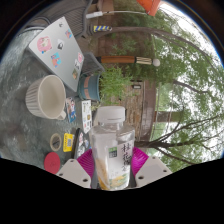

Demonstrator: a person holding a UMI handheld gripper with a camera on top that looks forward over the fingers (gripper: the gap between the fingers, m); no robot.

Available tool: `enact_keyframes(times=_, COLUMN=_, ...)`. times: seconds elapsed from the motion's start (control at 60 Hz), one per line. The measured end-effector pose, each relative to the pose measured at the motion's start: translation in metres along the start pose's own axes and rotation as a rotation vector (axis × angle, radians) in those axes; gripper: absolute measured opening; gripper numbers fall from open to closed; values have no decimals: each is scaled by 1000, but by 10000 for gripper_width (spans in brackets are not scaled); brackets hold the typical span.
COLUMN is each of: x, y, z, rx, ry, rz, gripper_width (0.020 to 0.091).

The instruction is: Pour water

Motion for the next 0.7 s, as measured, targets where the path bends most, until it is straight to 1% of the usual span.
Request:
enact_keyframes(times=0.017, x=14, y=3, z=8, rx=-17, ry=10, rz=98, gripper_width=449)
enact_keyframes(times=0.033, x=21, y=9, z=6, rx=-12, ry=-2, rz=170, gripper_width=449)
enact_keyframes(times=0.067, x=19, y=13, z=-12, rx=20, ry=-43, rz=283, gripper_width=449)
enact_keyframes(times=0.117, x=28, y=23, z=-16, rx=16, ry=-71, rz=450, gripper_width=450)
enact_keyframes(times=0.2, x=35, y=24, z=-21, rx=-4, ry=-85, rz=716, gripper_width=448)
enact_keyframes(times=0.3, x=44, y=22, z=-26, rx=-25, ry=-108, rz=881, gripper_width=448)
enact_keyframes(times=0.35, x=46, y=25, z=-28, rx=-13, ry=-119, rz=895, gripper_width=449)
enact_keyframes(times=0.45, x=46, y=26, z=-32, rx=-3, ry=-125, rz=846, gripper_width=449)
enact_keyframes(times=0.5, x=48, y=26, z=-31, rx=5, ry=-145, rz=768, gripper_width=451)
enact_keyframes(times=0.517, x=49, y=27, z=-30, rx=-12, ry=-136, rz=718, gripper_width=453)
enact_keyframes(times=0.533, x=50, y=26, z=-31, rx=-11, ry=-141, rz=676, gripper_width=452)
enact_keyframes(times=0.617, x=60, y=13, z=-35, rx=-11, ry=-184, rz=354, gripper_width=456)
enact_keyframes(times=0.633, x=59, y=3, z=-12, rx=-36, ry=-187, rz=284, gripper_width=453)
enact_keyframes(times=0.65, x=57, y=-1, z=-35, rx=24, ry=-200, rz=197, gripper_width=454)
enact_keyframes(times=0.7, x=49, y=-10, z=-27, rx=64, ry=-193, rz=-139, gripper_width=457)
Point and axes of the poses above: the point between the fingertips, and its own axes, seen from behind it with the camera up: y to the left, x up, z backward, against the way the camera looks, the point moved 2 cm from there along z, backward, against the way the camera looks, and after that the axes turned 4 degrees about z, right-handed, at the moved point
